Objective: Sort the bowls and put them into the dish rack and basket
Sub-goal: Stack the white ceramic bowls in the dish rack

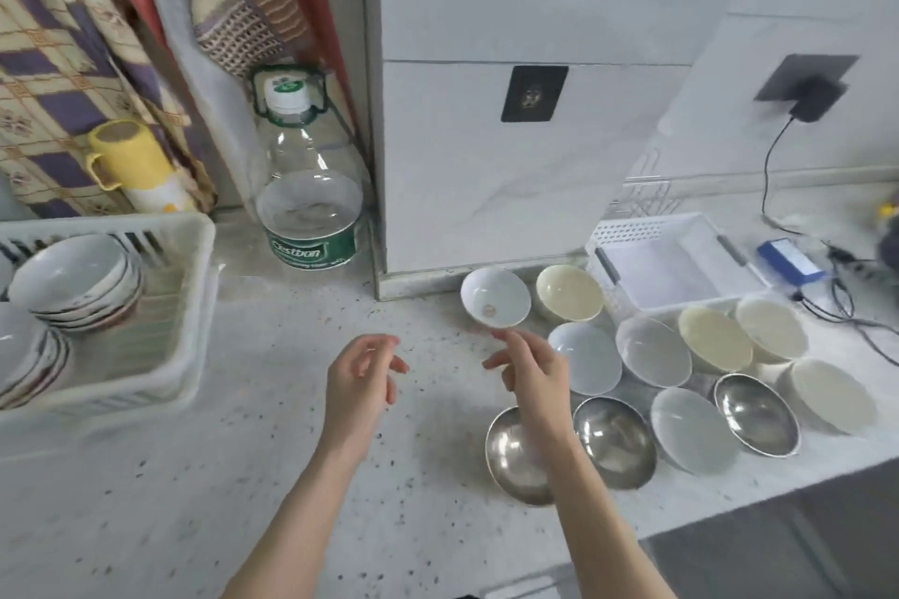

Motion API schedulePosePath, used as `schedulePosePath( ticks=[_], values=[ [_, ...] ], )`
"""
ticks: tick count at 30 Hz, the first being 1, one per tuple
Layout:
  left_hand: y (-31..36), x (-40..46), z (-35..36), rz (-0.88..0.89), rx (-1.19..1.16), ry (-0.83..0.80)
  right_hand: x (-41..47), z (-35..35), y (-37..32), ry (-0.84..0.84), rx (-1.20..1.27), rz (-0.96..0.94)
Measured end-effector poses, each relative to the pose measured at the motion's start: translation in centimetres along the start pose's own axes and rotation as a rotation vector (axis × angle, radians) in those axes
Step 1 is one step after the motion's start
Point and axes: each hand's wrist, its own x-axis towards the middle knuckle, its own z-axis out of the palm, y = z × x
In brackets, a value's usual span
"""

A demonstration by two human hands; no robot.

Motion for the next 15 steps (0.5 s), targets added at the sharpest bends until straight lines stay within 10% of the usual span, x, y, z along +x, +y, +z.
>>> schedulePosePath(
  ticks=[8, 15],
  values=[
    [-2.8, 1.4, 8.6, -0.253, 0.208, -0.093, 2.9, -11.5, 2.0, 0.333, -0.542, 0.151],
    [-4.3, 6.2, 13.8, -0.448, 0.272, -0.098, 7.0, -14.9, 2.7, 0.229, -0.96, 0.388]
  ],
)
